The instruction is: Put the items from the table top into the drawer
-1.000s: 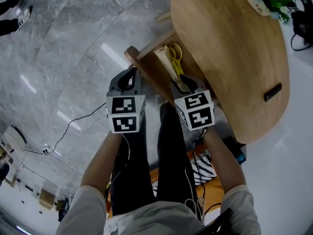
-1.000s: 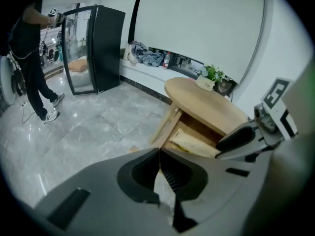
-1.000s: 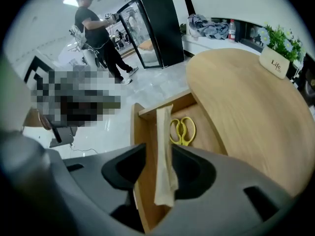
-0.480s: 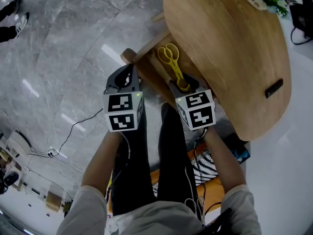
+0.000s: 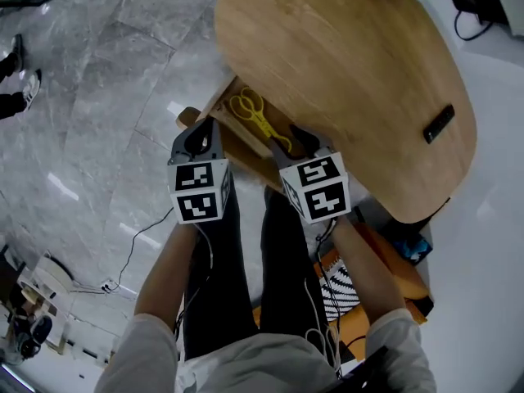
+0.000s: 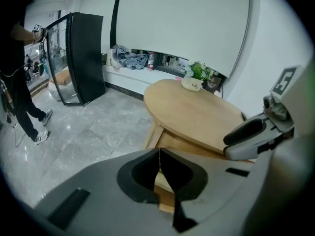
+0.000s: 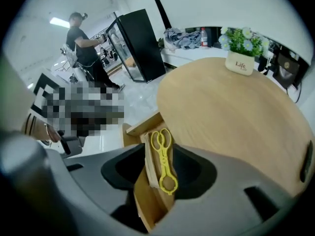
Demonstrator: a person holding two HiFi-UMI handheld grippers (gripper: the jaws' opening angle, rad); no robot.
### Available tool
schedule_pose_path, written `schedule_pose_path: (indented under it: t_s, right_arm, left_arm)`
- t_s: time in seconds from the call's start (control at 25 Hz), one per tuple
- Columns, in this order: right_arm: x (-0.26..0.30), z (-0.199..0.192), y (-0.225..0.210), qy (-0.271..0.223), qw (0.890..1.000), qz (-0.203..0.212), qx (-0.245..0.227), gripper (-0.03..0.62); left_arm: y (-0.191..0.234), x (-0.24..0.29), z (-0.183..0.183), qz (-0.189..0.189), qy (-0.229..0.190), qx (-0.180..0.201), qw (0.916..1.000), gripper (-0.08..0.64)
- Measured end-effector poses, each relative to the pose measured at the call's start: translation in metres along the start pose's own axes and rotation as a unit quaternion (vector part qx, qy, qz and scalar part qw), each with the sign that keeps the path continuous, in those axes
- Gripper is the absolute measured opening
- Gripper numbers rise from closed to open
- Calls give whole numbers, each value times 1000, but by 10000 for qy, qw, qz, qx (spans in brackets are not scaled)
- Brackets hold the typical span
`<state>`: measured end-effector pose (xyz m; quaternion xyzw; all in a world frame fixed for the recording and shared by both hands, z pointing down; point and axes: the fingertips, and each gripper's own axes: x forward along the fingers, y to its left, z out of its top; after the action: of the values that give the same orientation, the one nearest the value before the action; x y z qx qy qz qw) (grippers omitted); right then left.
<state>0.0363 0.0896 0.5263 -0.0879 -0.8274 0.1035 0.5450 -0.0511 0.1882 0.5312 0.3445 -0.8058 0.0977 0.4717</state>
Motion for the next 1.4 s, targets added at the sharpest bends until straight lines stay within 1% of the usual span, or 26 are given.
schedule_pose_path:
  t_s: [0.16,0.28,0.36,0.48,0.6,0.72,0.84,0.96,1.16,1.4]
  right_arm:
    - [-31,-3,-34,-230,9986,-260,411,169]
    - [-55,-12,-67,-378,9955,-537,684,167]
    - [-70,-21,-91,-476,9920,-725,913,164]
    - [-93,-45,-130,-607,9842,-1002,1330,163]
    - [-114,-69,-169,-752,9735,-1267,1749,163]
    - [-132,-97,-200,-883,9605,-1481,2184,161]
    - [-147,-123,-230,-935,9484,-1637,2550,161]
    - [-159,-142,-254,-1000,9373,-1754,2841,160]
    - [-175,-160,-288,-1168,9166,-1916,3308,160]
    - [-186,-163,-331,-1368,8938,-2138,3697,160]
  left_arm:
    - [-40,5,31,-238,-91,323,9992,11]
    - [-73,11,48,-453,-99,441,9980,11]
    - [-94,15,56,-550,-139,531,9970,11]
    - [-130,22,58,-701,-127,652,9953,11]
    - [-164,33,54,-815,-58,797,9935,11]
    - [-200,44,50,-959,20,972,9906,11]
    - [-240,55,50,-1134,39,1137,9870,11]
    - [-275,68,55,-1270,39,1329,9830,11]
    - [-318,84,68,-1433,31,1635,9761,11]
    - [-350,102,87,-1554,56,1882,9697,11]
